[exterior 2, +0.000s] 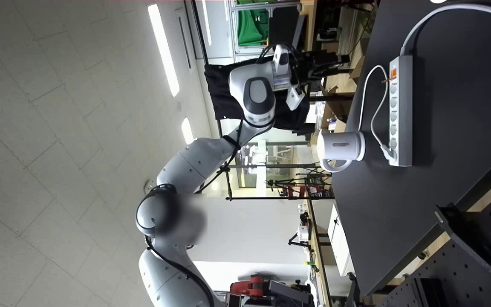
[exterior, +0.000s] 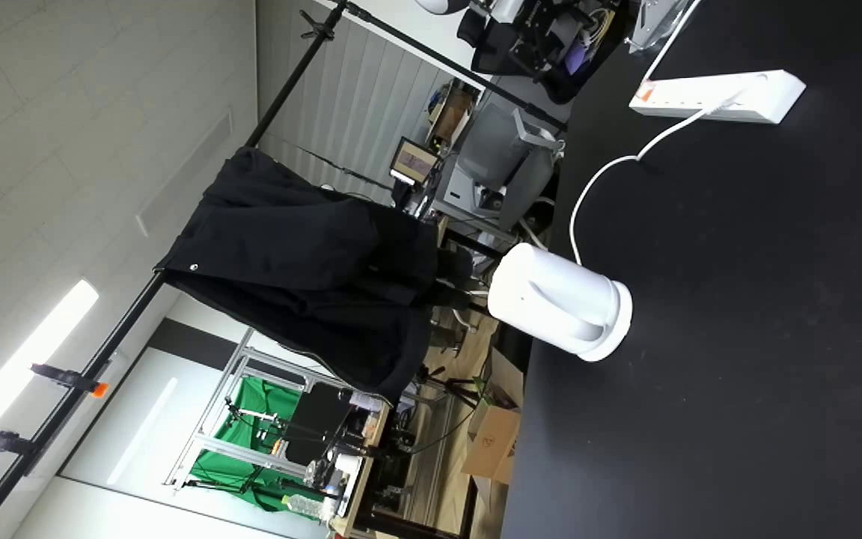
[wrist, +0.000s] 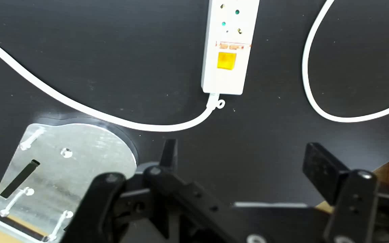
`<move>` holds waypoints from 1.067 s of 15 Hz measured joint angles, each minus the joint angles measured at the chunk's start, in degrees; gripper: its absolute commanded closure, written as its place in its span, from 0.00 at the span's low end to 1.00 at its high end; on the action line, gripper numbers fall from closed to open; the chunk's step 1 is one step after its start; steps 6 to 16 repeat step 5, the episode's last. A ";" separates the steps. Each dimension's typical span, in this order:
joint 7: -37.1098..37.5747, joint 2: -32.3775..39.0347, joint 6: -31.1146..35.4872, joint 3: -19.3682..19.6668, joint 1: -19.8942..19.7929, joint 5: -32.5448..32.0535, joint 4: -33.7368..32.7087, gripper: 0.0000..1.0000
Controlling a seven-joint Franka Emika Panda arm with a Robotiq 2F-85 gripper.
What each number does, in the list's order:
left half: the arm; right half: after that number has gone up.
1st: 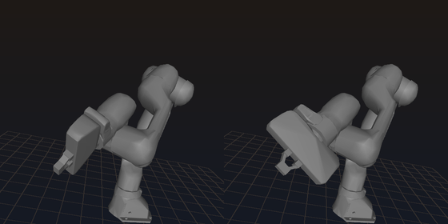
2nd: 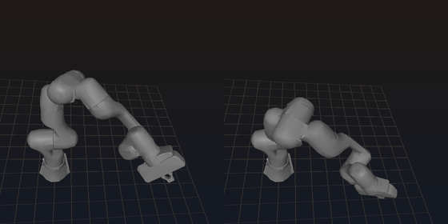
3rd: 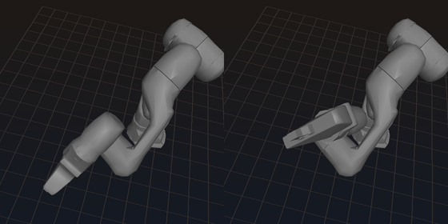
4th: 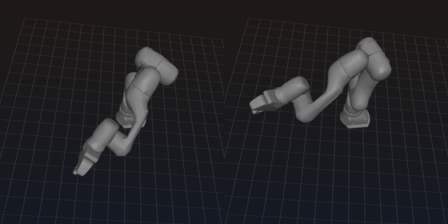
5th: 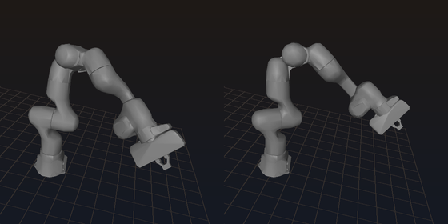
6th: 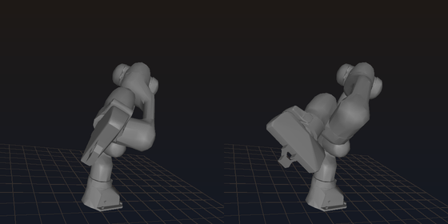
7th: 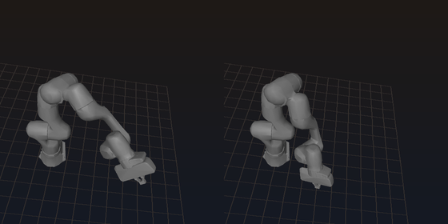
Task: Switch off the extension cord
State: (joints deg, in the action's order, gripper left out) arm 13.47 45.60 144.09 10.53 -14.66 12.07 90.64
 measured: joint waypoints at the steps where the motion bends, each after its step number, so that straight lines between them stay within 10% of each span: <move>1: 0.00 -0.37 0.00 0.25 0.16 -0.29 0.57 0.00; 16: 0.07 -1.47 0.00 1.24 0.81 -0.91 2.18 0.00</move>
